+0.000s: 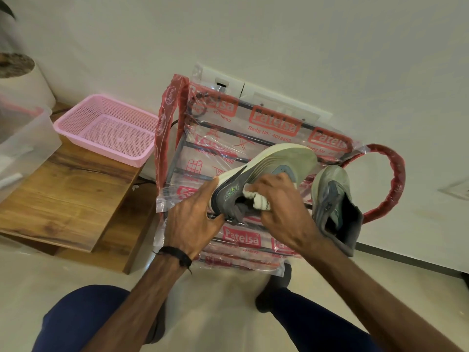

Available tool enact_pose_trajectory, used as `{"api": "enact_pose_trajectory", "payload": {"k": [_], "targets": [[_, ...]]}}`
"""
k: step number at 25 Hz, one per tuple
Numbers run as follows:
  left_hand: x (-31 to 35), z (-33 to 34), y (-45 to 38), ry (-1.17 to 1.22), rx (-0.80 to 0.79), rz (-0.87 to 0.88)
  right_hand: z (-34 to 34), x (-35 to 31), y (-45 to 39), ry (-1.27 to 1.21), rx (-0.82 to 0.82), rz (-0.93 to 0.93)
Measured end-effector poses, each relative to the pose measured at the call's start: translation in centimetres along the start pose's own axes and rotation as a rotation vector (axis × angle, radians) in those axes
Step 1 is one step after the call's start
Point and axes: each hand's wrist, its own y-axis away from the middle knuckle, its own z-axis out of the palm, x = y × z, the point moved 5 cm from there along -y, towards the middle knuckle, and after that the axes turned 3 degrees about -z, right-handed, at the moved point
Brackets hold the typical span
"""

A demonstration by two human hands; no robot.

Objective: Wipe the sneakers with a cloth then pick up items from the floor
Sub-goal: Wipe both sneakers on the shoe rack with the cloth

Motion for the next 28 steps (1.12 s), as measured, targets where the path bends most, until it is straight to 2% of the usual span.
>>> {"api": "enact_pose_trajectory", "payload": {"k": [2,3,5,6,9,13,16,17,18,21,22,25,28], "targets": [[0.1,0.1,0.0,-0.007,-0.002,0.003,-1.2,1.0,0.5,-0.051,-0.03,-0.103],[0.1,0.2,0.0,-0.01,-0.005,0.001,-2.1,2.5,0.3,-0.076,0.044,-0.049],[0.3,0.3,0.0,-0.012,-0.003,-0.003,-3.5,5.8,-0.4,-0.063,0.26,0.192],[0.2,0.3,0.0,-0.014,0.0,-0.003,-3.5,6.4,-0.9,-0.027,0.316,0.293],[0.2,0.1,0.0,-0.01,0.003,0.003,-0.7,4.8,-2.1,0.051,0.241,0.36],[0.0,0.1,-0.1,0.014,-0.002,-0.015,0.9,0.2,-1.0,0.054,0.12,0.16],[-0.2,0.2,0.0,0.019,-0.016,-0.005,-0.4,-0.8,1.2,0.055,-0.052,-0.131],[-0.1,0.3,0.0,0.018,-0.017,-0.003,-1.1,-0.5,1.6,0.044,-0.05,-0.179],[0.0,0.3,0.0,0.014,-0.019,-0.003,-2.1,0.3,1.9,-0.004,0.028,-0.144],[0.1,0.5,0.1,-0.005,-0.013,-0.008,-4.7,4.2,1.2,-0.092,0.385,0.166],[0.2,0.5,0.1,-0.01,-0.011,-0.007,-4.5,4.8,0.4,-0.046,0.403,0.243],[0.1,0.4,0.1,-0.017,0.004,0.007,-1.2,4.3,-1.5,0.043,0.283,0.367],[0.1,0.6,0.0,-0.011,0.017,0.016,0.8,1.2,-1.0,0.073,0.198,0.253]]}}
